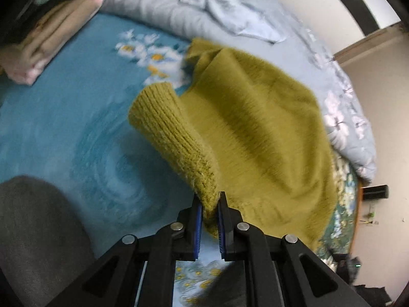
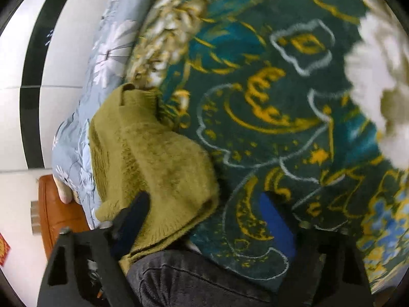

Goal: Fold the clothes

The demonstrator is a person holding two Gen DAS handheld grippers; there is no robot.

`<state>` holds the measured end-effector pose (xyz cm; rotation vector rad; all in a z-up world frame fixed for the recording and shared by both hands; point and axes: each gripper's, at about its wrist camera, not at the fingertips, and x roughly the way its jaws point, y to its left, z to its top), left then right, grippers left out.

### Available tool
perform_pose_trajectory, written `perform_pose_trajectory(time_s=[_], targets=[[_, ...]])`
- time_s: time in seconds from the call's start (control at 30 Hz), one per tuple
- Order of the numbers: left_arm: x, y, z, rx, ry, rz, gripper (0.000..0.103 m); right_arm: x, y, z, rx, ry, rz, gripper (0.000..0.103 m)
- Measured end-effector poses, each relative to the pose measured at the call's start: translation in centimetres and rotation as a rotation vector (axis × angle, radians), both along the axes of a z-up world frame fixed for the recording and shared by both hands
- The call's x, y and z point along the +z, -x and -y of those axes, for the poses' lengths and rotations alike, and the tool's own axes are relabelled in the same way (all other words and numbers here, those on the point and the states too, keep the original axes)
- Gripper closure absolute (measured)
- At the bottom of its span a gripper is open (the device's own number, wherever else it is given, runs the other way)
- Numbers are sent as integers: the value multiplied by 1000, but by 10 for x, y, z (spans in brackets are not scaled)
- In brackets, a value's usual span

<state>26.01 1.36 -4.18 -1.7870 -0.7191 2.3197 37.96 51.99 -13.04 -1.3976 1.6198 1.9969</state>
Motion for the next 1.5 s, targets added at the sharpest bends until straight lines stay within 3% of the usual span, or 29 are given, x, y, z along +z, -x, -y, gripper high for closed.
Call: perform_pose_trajectory(time_s=[0.2, 0.27, 0.3, 0.47, 0.5, 0.53, 0.6, 0.7, 0.83, 0.93, 1.03, 1.2, 1.4, 1.5], targets=[[16, 12, -1, 11, -45, -49, 92, -2, 12, -1, 8, -23, 23, 22], [17, 11, 1, 15, -50, -52, 92, 2, 16, 0, 13, -18, -10, 35], [16, 9, 2, 15, -50, -51, 92, 4, 19, 1, 21, -11, -40, 47], [9, -1, 10, 28, -60, -14, 92, 14, 41, 7, 83, -67, -27, 49], [7, -2, 11, 31, -62, -5, 92, 16, 46, 9, 95, -78, -25, 56], [5, -2, 11, 28, -65, 1, 92, 18, 50, 10, 108, -90, -22, 71], [3, 0, 10, 16, -79, 12, 91, 22, 59, 13, 132, -112, -17, 92], [2, 3, 8, -13, -105, 29, 87, 27, 73, 16, 169, -146, -9, 92], [7, 6, -1, -108, -158, 72, 70, 68, 94, -1, 168, -260, -89, 92], [19, 12, -9, -188, -187, 43, 66, 86, 103, -7, 175, -331, -122, 92], [35, 34, -26, -286, -133, -25, 59, 78, 94, -10, 187, -336, -111, 92], [42, 111, -82, -444, 63, -128, 52, 55, 83, -12, 191, -292, -77, 92], [13, 211, -172, -638, 237, -171, 52, 44, 71, -19, 165, -263, -50, 92], [-2, 226, -197, -745, 296, -186, 51, 41, 74, -21, 181, -267, -32, 92]])
